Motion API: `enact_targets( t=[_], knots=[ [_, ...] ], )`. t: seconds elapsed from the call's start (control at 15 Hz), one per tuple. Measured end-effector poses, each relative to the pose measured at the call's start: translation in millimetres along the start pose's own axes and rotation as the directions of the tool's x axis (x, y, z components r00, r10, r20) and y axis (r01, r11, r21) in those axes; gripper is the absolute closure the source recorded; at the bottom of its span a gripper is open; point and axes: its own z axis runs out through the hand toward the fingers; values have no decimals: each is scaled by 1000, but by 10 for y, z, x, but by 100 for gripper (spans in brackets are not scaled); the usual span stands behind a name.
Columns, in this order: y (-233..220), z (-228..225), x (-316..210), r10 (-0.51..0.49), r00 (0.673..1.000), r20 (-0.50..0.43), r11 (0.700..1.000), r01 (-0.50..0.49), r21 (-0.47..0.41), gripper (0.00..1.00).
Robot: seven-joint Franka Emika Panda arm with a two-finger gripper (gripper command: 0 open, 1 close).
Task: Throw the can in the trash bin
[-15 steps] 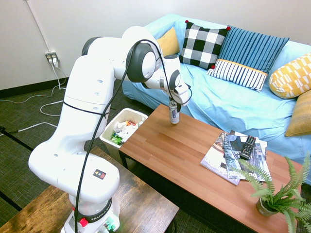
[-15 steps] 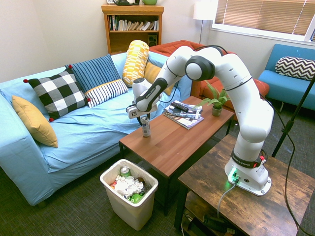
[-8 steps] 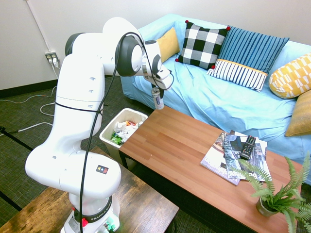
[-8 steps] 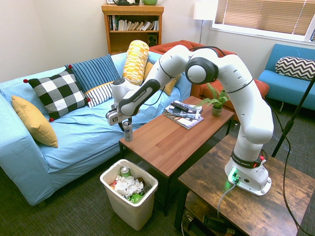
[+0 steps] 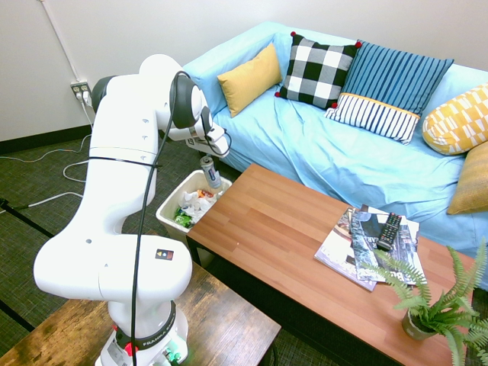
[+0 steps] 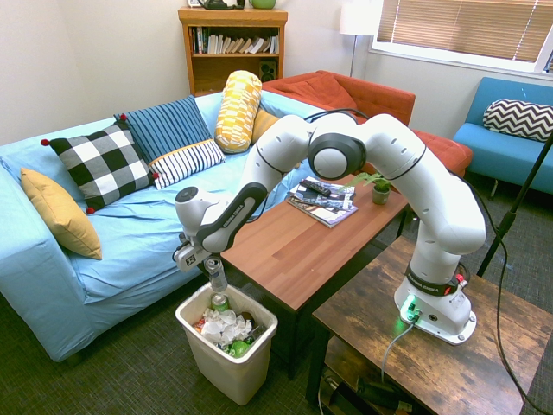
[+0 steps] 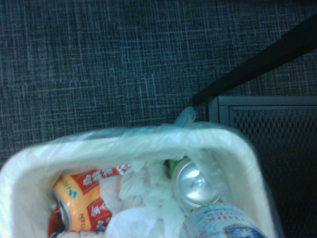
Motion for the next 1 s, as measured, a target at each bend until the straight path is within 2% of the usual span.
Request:
enact_targets(
  t=[0.2, 0.27, 1.0],
  knots=[
    [-39, 154, -387, -30, 999, -14, 999, 30, -18, 100],
    [-37, 212, -460, -35, 999, -18, 999, 35, -25, 0],
    [-42, 398, -628, -60, 997, -48, 998, 58, -37, 0]
  ],
)
